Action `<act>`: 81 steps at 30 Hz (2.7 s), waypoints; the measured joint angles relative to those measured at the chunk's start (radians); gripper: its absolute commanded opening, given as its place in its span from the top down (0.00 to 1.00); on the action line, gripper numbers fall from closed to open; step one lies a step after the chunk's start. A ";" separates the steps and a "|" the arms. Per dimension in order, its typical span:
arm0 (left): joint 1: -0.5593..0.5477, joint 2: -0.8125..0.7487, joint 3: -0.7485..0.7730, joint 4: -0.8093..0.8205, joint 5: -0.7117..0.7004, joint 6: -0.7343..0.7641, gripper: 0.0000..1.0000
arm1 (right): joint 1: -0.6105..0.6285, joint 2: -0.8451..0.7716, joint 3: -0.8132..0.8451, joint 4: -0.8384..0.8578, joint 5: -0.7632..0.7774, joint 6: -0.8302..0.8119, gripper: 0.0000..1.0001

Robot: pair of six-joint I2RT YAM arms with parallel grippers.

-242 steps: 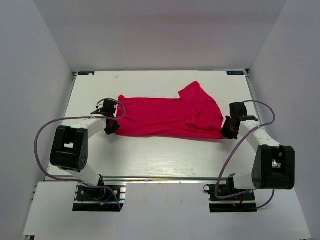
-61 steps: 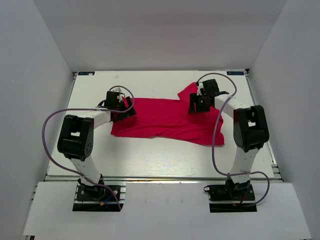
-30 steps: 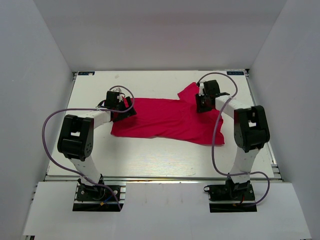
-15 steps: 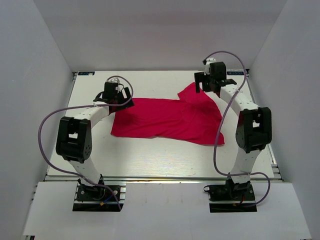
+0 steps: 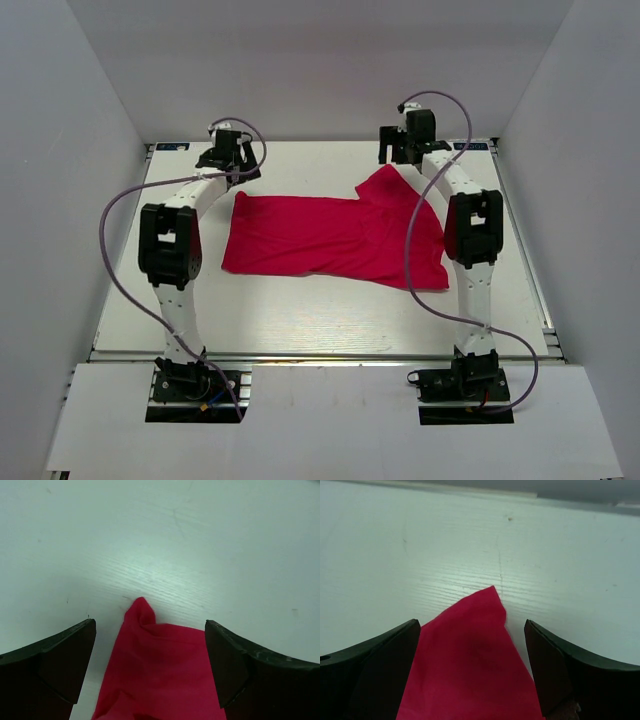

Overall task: Fold and stack the t-shirts
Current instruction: Grap the side of the flattened tshirt furthest away from the robot with both arms, then fold the other side of the tshirt into a rectangle

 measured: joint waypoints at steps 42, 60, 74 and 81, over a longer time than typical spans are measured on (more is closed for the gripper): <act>0.008 0.076 -0.204 0.142 0.052 0.027 1.00 | 0.013 0.050 -0.168 0.147 -0.105 -0.052 1.00; -0.005 -0.248 -0.500 0.231 0.047 0.026 1.00 | 0.013 -0.764 -1.045 0.389 -0.057 -0.022 1.00; -0.005 -0.304 -0.595 0.230 0.009 -0.012 1.00 | 0.013 -1.181 -1.386 0.361 0.002 0.051 1.00; -0.004 -0.302 -0.594 0.212 -0.024 -0.027 1.00 | 0.013 -1.291 -1.587 0.319 0.001 0.134 1.00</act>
